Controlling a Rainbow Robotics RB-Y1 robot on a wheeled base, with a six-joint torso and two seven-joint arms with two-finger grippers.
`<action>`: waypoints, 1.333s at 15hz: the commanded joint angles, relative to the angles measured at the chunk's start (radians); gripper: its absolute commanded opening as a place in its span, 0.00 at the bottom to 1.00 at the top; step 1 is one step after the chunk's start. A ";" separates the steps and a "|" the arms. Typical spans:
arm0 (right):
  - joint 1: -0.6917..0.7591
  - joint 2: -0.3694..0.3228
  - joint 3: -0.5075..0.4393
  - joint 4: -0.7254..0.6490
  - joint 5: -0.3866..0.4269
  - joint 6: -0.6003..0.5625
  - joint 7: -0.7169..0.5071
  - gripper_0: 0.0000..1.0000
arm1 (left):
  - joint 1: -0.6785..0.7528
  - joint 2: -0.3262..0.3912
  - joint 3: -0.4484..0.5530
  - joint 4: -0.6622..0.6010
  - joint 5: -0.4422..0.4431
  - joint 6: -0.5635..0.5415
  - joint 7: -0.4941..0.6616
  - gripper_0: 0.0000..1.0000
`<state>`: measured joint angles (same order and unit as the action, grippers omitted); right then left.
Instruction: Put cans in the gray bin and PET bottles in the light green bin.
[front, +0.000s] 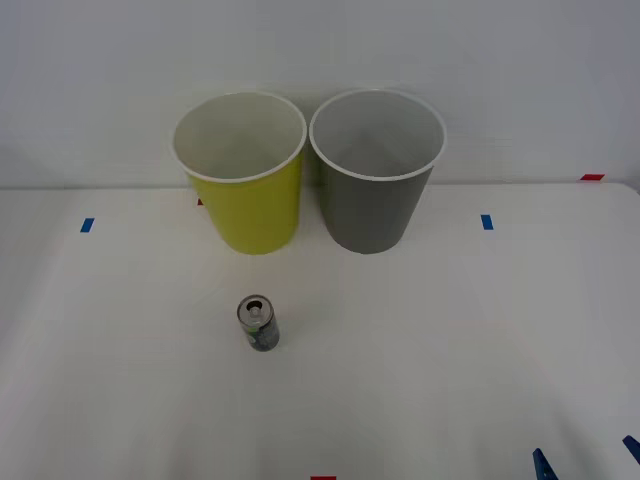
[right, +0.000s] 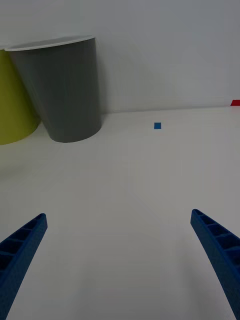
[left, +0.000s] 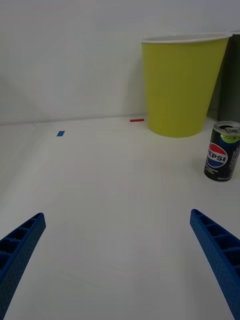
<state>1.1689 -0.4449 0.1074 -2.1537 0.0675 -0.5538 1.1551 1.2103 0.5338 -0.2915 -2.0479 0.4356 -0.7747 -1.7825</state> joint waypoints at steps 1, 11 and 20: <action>0.000 0.000 0.000 0.000 0.000 0.000 0.000 1.00 | 0.000 0.000 0.000 0.000 0.000 0.000 0.000 1.00; 0.000 0.000 0.000 0.000 0.000 0.000 0.000 1.00 | -0.046 0.080 -0.008 0.052 -0.011 -0.025 0.002 1.00; 0.000 0.000 0.000 0.000 0.000 0.000 0.000 1.00 | -0.468 0.410 -0.164 0.247 0.014 -0.041 0.011 1.00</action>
<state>1.1689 -0.4449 0.1074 -2.1536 0.0675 -0.5538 1.1551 0.8104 0.9141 -0.4044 -1.8439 0.4345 -0.8154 -1.7764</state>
